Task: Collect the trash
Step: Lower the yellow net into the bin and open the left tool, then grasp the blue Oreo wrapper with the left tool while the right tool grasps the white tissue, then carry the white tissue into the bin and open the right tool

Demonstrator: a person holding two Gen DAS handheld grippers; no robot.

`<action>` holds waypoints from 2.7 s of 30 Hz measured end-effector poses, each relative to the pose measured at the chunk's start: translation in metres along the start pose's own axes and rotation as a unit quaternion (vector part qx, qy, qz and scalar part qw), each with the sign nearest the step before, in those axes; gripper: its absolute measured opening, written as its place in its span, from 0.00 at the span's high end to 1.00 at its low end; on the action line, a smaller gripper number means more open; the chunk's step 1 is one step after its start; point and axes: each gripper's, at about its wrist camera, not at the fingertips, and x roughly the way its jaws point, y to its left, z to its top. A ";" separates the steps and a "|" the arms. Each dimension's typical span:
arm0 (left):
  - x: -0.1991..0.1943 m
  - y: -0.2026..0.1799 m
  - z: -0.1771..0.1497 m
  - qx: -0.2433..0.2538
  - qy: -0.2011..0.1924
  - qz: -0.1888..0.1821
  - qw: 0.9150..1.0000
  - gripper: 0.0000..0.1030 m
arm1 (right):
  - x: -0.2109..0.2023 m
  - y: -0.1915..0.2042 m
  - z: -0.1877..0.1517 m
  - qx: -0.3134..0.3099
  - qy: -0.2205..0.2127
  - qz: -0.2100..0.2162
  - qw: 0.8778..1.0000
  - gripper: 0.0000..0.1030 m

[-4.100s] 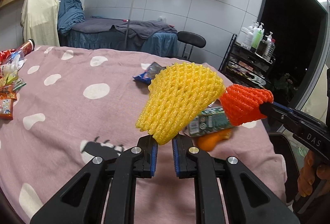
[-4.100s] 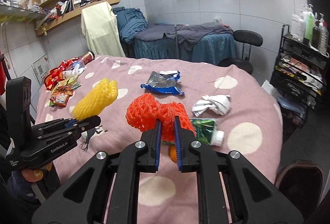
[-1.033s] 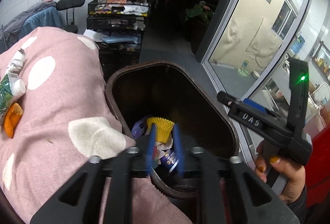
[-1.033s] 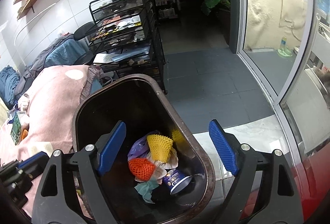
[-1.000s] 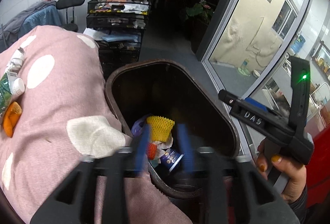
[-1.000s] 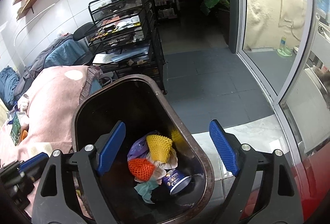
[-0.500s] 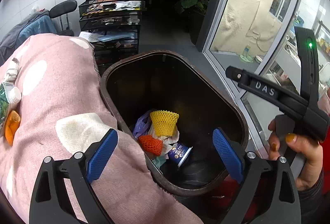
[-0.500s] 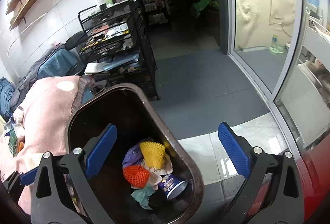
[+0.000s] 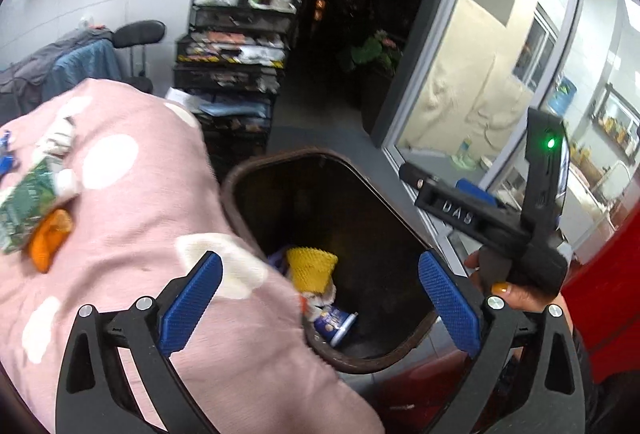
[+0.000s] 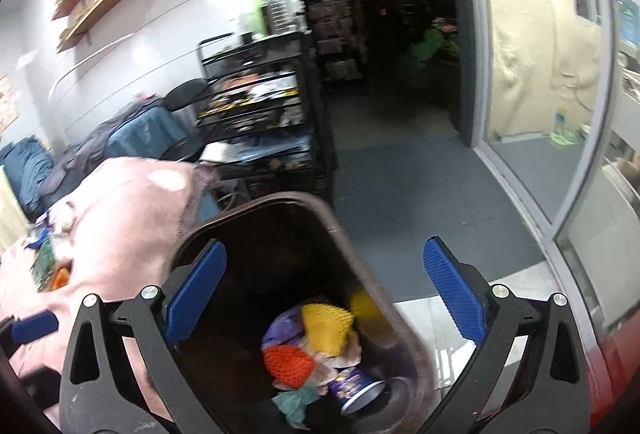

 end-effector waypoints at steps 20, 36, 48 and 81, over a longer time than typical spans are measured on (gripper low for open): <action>-0.095 0.155 -0.016 -0.088 -0.052 0.180 0.978 0.05 | -0.004 0.176 -0.001 -0.143 0.048 0.174 0.973 0.05; -0.097 0.299 0.008 -0.155 -0.026 0.249 0.956 0.06 | 0.050 0.313 0.007 -0.231 0.100 0.248 0.936 0.05; -0.043 0.352 0.052 -0.094 0.021 0.247 0.964 0.20 | 0.131 0.382 0.018 -0.248 0.164 0.245 0.923 0.18; -0.086 0.274 0.050 -0.075 -0.058 0.244 0.965 0.88 | 0.071 0.350 0.035 -0.229 0.094 0.271 0.930 0.66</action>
